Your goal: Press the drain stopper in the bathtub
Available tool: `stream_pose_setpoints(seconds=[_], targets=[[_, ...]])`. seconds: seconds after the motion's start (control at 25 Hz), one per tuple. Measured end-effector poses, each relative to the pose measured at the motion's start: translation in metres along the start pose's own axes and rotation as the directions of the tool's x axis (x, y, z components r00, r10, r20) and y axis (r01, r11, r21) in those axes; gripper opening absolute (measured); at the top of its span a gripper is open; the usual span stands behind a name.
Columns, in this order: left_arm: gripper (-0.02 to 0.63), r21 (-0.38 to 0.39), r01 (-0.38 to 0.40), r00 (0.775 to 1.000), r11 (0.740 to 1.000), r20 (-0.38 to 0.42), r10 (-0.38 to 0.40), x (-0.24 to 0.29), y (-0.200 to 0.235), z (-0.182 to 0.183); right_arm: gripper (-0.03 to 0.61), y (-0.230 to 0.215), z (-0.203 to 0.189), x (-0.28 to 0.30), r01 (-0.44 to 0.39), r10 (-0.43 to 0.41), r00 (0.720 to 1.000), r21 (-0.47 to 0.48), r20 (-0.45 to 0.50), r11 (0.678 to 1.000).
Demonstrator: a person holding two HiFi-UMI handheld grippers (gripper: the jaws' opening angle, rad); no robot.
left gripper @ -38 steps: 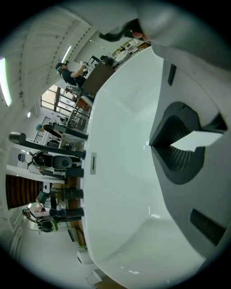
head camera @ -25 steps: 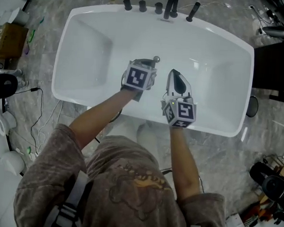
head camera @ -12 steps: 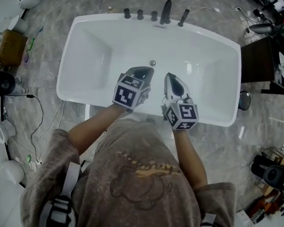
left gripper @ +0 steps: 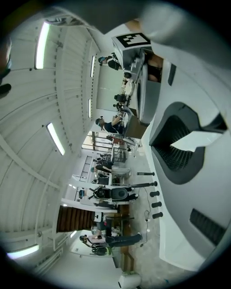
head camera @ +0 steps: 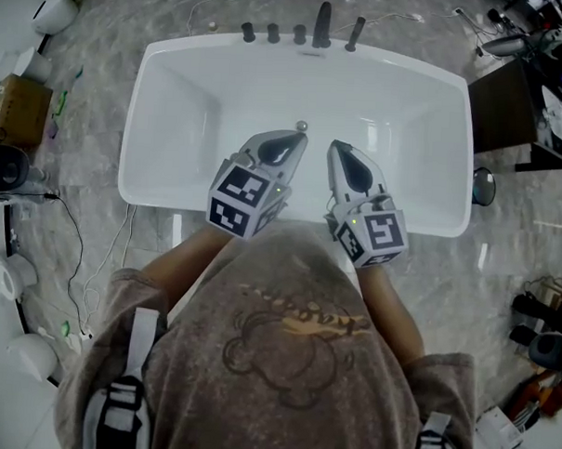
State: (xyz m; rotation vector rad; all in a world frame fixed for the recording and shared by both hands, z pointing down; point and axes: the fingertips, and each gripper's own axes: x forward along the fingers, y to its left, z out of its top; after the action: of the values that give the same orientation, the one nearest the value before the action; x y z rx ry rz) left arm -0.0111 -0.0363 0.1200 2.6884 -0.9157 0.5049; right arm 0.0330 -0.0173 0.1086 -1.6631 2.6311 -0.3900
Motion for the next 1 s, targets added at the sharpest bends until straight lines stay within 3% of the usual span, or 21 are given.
stream_pose_setpoints(seconds=[0.4, 0.6, 1.0], targets=[[0.002, 0.077, 0.069, 0.969, 0.995, 0.232, -0.085, -0.037, -0.010, 0.026, -0.002, 0.033, 0.016, -0.006, -0.058, 0.065, 0.994, -0.082, 0.088, 0.995], [0.002, 0.132, 0.046, 0.965, 0.990, 0.250, -0.079, -0.043, -0.008, 0.020, -0.002, 0.028, 0.011, -0.008, -0.031, 0.038, 0.994, -0.071, 0.101, 0.997], [0.002, 0.134, 0.055, 0.961, 0.990, 0.261, -0.089, -0.039, -0.006, 0.013, -0.002, 0.019, 0.004, -0.015, -0.016, 0.021, 0.995, -0.052, 0.098, 0.999]])
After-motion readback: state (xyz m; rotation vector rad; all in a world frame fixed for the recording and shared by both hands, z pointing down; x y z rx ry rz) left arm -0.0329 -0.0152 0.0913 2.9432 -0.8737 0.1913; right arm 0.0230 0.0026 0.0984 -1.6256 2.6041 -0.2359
